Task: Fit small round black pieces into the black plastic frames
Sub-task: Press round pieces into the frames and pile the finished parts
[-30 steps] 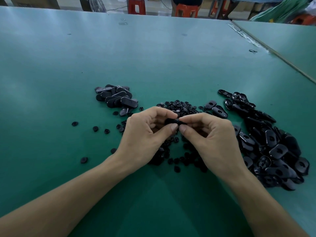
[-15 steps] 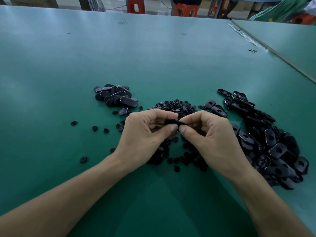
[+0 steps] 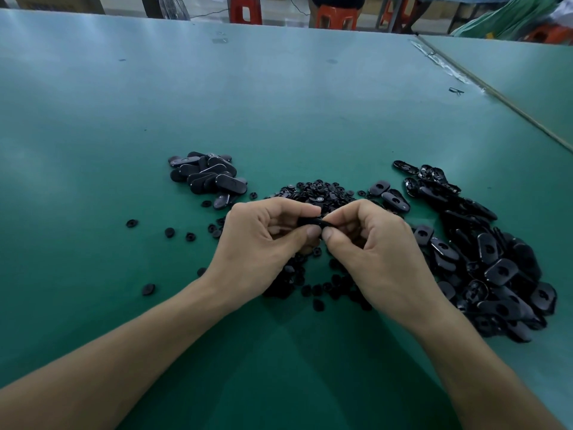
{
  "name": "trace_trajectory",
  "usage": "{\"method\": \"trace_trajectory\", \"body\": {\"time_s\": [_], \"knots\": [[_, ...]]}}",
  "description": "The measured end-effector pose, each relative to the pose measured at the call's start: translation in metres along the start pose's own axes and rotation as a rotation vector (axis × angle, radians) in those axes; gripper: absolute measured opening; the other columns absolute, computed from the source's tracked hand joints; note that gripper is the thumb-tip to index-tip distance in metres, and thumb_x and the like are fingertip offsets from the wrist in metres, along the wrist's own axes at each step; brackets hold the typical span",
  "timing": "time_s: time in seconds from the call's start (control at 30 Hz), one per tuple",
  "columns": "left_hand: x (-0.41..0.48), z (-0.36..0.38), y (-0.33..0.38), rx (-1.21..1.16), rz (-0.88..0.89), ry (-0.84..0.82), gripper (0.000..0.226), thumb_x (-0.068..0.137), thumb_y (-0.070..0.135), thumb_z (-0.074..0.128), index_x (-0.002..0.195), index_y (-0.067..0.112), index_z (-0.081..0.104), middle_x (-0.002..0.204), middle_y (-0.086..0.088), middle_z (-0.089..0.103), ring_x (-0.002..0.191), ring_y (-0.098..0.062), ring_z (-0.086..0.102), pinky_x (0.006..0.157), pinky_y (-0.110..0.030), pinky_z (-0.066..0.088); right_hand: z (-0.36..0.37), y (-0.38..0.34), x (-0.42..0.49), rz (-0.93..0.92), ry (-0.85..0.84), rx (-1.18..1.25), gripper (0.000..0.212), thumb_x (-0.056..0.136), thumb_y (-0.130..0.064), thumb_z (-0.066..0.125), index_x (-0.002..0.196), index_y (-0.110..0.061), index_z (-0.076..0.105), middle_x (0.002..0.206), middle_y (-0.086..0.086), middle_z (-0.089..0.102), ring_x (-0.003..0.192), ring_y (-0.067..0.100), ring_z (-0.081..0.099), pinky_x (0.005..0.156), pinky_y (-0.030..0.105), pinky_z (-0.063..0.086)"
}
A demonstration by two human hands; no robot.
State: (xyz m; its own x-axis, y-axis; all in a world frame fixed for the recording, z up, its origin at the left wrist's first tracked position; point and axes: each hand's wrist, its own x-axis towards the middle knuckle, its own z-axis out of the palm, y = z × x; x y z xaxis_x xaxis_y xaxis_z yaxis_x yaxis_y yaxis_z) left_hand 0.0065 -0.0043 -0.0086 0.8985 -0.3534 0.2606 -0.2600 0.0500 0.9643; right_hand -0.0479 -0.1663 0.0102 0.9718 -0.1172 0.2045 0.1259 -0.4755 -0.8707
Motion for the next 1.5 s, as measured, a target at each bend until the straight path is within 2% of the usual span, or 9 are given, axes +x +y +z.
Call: {"method": "trace_trajectory", "body": {"time_s": [0.13, 0.33, 0.5, 0.67, 1.03, 1.17, 1.23, 1.33, 1.5], "knots": [[-0.001, -0.001, 0.0, 0.002, -0.008, 0.0, 0.028, 0.082, 0.0, 0.078, 0.094, 0.025, 0.076, 0.083, 0.002, 0.078, 0.073, -0.012, 0.075, 0.071, -0.021, 0.059, 0.001, 0.0, 0.0, -0.009, 0.017, 0.004, 0.012, 0.091, -0.015, 0.069, 0.086, -0.026, 0.067, 0.078, -0.019, 0.071, 0.067, 0.0, 0.065, 0.059, 0.013, 0.049], [-0.001, -0.001, 0.001, 0.041, 0.0, 0.041, 0.019, 0.076, 0.014, 0.081, 0.089, 0.027, 0.078, 0.079, 0.001, 0.078, 0.069, -0.014, 0.075, 0.064, -0.029, 0.062, -0.004, 0.003, 0.001, -0.01, -0.001, 0.038, 0.013, 0.09, -0.016, 0.072, 0.088, -0.029, 0.07, 0.081, -0.008, 0.073, 0.075, 0.012, 0.069, 0.071, 0.039, 0.06], [-0.002, 0.0, 0.001, 0.042, -0.018, 0.034, 0.02, 0.077, 0.019, 0.079, 0.093, 0.031, 0.077, 0.08, 0.001, 0.078, 0.071, -0.014, 0.075, 0.063, -0.038, 0.064, -0.005, 0.004, 0.001, -0.018, -0.004, 0.065, 0.012, 0.09, -0.017, 0.071, 0.088, -0.029, 0.07, 0.081, -0.007, 0.073, 0.074, 0.014, 0.07, 0.07, 0.04, 0.06], [-0.002, -0.001, 0.001, 0.046, -0.019, 0.017, 0.017, 0.076, 0.017, 0.079, 0.089, 0.029, 0.078, 0.081, 0.001, 0.078, 0.071, -0.015, 0.075, 0.066, -0.029, 0.062, -0.007, 0.006, 0.002, -0.014, -0.028, 0.051, 0.015, 0.09, -0.015, 0.072, 0.088, -0.03, 0.07, 0.082, -0.008, 0.073, 0.076, 0.014, 0.07, 0.072, 0.042, 0.06], [-0.003, -0.001, 0.002, 0.061, -0.021, 0.039, 0.021, 0.079, 0.006, 0.081, 0.087, 0.025, 0.077, 0.076, -0.002, 0.077, 0.064, -0.017, 0.073, 0.059, -0.036, 0.063, -0.005, 0.007, 0.002, -0.02, -0.009, 0.014, 0.011, 0.088, -0.018, 0.073, 0.086, -0.029, 0.072, 0.077, -0.009, 0.073, 0.071, 0.011, 0.069, 0.068, 0.033, 0.059], [0.0, 0.0, -0.001, 0.039, 0.014, 0.103, 0.023, 0.081, 0.002, 0.081, 0.089, 0.023, 0.075, 0.075, -0.001, 0.077, 0.066, -0.02, 0.074, 0.065, -0.027, 0.061, -0.013, 0.012, 0.006, -0.073, 0.224, -0.289, 0.009, 0.094, -0.027, 0.066, 0.098, -0.026, 0.074, 0.086, -0.014, 0.069, 0.082, 0.003, 0.064, 0.077, 0.013, 0.049], [0.003, -0.001, 0.001, 0.009, 0.022, 0.13, 0.021, 0.084, 0.001, 0.077, 0.091, 0.021, 0.075, 0.076, -0.002, 0.077, 0.068, -0.022, 0.075, 0.067, -0.025, 0.059, -0.02, 0.02, 0.008, -0.031, 0.279, -0.536, 0.024, 0.098, -0.025, 0.06, 0.12, -0.019, 0.07, 0.105, -0.004, 0.061, 0.099, 0.014, 0.057, 0.091, 0.02, 0.041], [0.011, -0.008, 0.006, -0.019, 0.04, 0.181, 0.017, 0.088, 0.002, 0.074, 0.092, 0.018, 0.076, 0.079, -0.004, 0.077, 0.071, -0.023, 0.076, 0.068, -0.026, 0.061, -0.026, 0.03, 0.008, 0.077, 0.257, -0.742, 0.039, 0.101, -0.028, 0.052, 0.138, -0.021, 0.059, 0.116, 0.009, 0.053, 0.107, 0.025, 0.043, 0.095, 0.031, 0.033], [0.031, -0.036, 0.012, 0.101, -0.02, 0.293, 0.014, 0.089, 0.006, 0.074, 0.09, 0.019, 0.074, 0.08, -0.006, 0.078, 0.07, -0.02, 0.073, 0.062, -0.025, 0.059, -0.025, 0.029, 0.009, 0.105, 0.24, -0.778, 0.031, 0.1, -0.037, 0.054, 0.124, -0.025, 0.069, 0.105, 0.002, 0.044, 0.097, 0.019, 0.034, 0.093, 0.038, 0.038]]}}
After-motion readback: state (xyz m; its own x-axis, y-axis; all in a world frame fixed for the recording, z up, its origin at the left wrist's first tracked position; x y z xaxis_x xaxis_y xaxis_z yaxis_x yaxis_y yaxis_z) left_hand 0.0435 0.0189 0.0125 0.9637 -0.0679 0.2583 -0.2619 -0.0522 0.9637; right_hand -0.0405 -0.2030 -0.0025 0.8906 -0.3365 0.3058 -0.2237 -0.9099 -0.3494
